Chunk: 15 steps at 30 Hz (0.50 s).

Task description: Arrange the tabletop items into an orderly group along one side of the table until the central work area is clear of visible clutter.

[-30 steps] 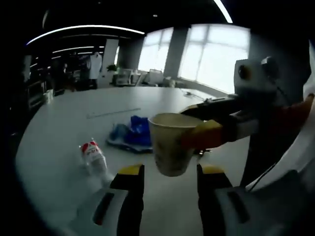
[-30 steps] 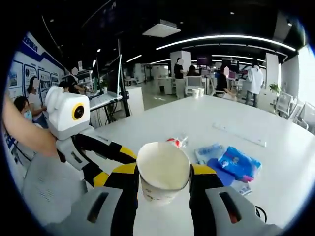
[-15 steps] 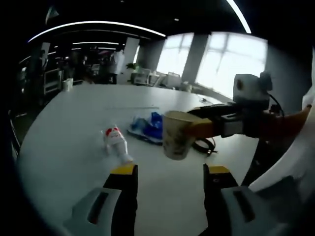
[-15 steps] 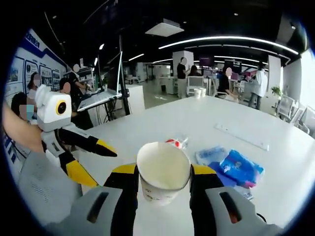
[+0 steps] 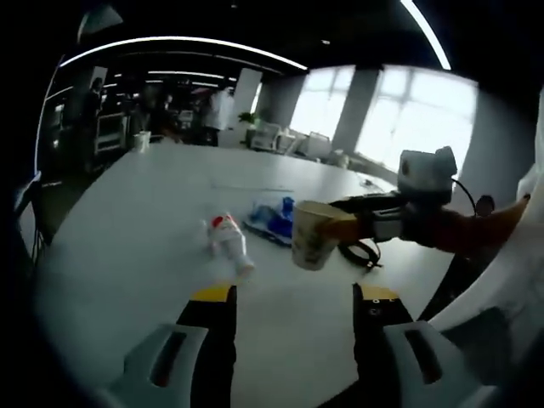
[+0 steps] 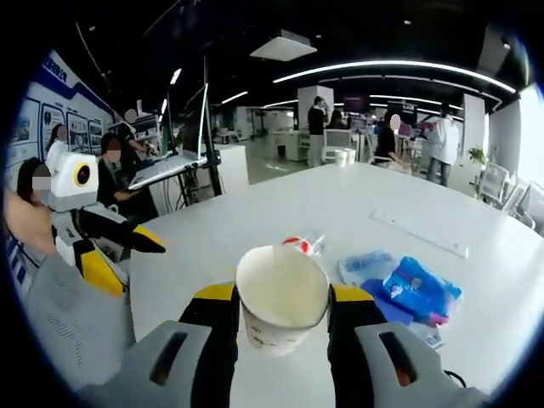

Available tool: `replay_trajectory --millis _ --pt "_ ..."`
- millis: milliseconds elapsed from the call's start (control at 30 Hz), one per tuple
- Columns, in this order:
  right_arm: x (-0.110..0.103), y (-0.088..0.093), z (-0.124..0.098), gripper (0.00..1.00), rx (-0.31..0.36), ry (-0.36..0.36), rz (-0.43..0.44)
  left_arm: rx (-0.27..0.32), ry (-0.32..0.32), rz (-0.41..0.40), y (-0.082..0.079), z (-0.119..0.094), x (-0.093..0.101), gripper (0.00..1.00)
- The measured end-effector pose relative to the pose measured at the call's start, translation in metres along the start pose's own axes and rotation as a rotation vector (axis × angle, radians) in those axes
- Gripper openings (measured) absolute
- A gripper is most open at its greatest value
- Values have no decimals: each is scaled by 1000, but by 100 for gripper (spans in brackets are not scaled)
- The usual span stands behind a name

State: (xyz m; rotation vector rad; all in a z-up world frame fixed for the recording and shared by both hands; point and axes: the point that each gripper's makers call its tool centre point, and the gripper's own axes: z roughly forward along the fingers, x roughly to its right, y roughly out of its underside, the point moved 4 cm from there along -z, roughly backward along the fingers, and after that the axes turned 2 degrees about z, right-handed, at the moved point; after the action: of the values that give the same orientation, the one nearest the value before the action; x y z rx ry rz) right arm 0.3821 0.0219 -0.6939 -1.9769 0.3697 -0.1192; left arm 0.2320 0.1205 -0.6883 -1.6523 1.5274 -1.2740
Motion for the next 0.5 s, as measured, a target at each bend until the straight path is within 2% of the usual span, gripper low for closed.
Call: replay_trajectory --millis 500 --pt "16 16 14 38 -21 13 3 60 -81 -57 -7 -33 -8 51"
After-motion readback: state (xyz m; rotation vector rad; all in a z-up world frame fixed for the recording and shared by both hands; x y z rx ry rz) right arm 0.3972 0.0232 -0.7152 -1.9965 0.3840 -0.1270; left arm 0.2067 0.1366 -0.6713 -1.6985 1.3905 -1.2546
